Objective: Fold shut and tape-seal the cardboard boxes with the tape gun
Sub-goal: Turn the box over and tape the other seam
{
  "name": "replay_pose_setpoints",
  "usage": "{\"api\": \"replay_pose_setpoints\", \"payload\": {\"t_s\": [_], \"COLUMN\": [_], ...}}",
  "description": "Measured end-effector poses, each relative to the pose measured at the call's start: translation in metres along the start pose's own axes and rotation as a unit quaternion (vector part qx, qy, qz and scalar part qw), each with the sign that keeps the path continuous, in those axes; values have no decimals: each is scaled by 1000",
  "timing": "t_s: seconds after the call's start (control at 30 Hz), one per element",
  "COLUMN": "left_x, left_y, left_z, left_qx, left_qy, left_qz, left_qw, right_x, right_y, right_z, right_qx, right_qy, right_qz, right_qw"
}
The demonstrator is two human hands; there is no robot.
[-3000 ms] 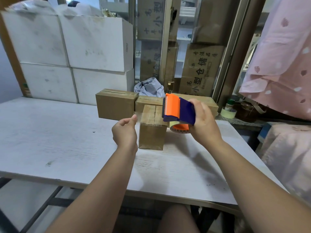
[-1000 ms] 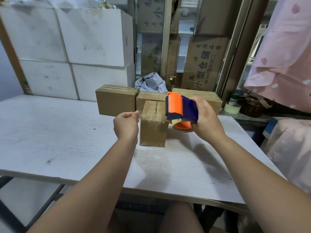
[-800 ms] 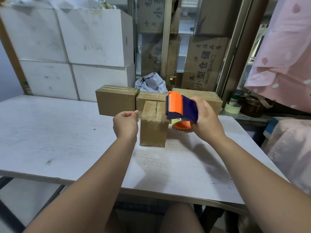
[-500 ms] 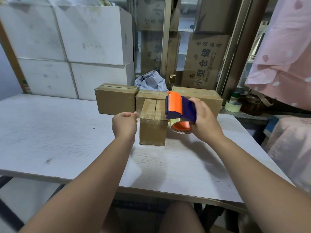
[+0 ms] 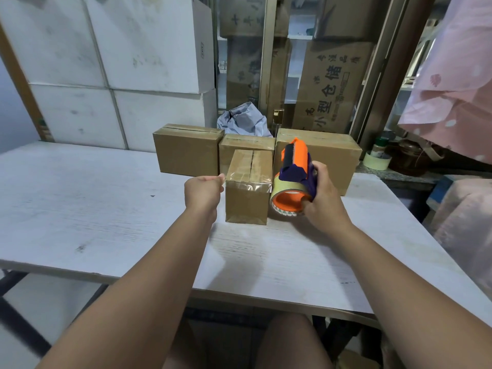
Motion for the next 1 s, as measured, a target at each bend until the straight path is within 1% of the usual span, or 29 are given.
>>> {"api": "replay_pose_setpoints", "payload": {"t_s": [0.1,0.17,0.27,0.37,0.43,0.5,0.57,0.67,0.7,0.73,0.77,0.83,0.87,0.9,0.93,1.0], "left_x": [4,6,13,23,27,26,25,24,20,15,7,-9,-12,-8,-1,11], "left_y": [-2,-1,-3,-7,-8,-7,-8,-12,-14,-12,-9,-12,-17,-23,-29,-39], "left_z": [-4,-9,-19,-26,-26,-24,-23,-35,-38,-37,-31,-8,3,11,15,12], "left_qx": [-24,-55,-118,-159,-163,-147,-137,-152,-146,-118,-64,78,143,192,223,230], "left_qy": [-13,-17,-45,-79,-96,-92,-67,-14,4,22,36,60,72,79,85,108], "left_qz": [-16,-28,-68,-111,-115,-102,-90,-85,-71,-43,2,85,97,84,57,20], "left_qw": [1000,998,990,978,975,980,984,985,987,992,997,992,982,975,969,967], "right_x": [2,3,4,4,4,5,5,3,2,2,2,2,3,4,5,8], "right_y": [-2,-3,-3,-3,-2,-1,2,5,6,6,7,7,8,8,8,7], "right_z": [0,0,-1,0,-2,-5,-7,-11,-12,-14,-15,-16,-15,-15,-14,-13], "right_qx": [4,7,13,21,15,4,4,10,14,16,17,22,26,30,34,40], "right_qy": [11,17,18,7,1,-9,-26,-43,-52,-61,-66,-70,-70,-70,-69,-63], "right_qz": [7,9,12,10,6,-1,-12,-19,-22,-28,-36,-45,-46,-47,-47,-45], "right_qw": [1000,1000,1000,1000,1000,1000,1000,999,998,998,997,996,996,996,996,996]}}
Point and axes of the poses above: each hand's wrist, its own y-axis towards the middle knuckle, its own x-axis out of the palm, z = x × y, the point moved 9 cm from there along y, towards the middle knuckle, and after that the axes turned 14 degrees about y, right-handed, at the moved point
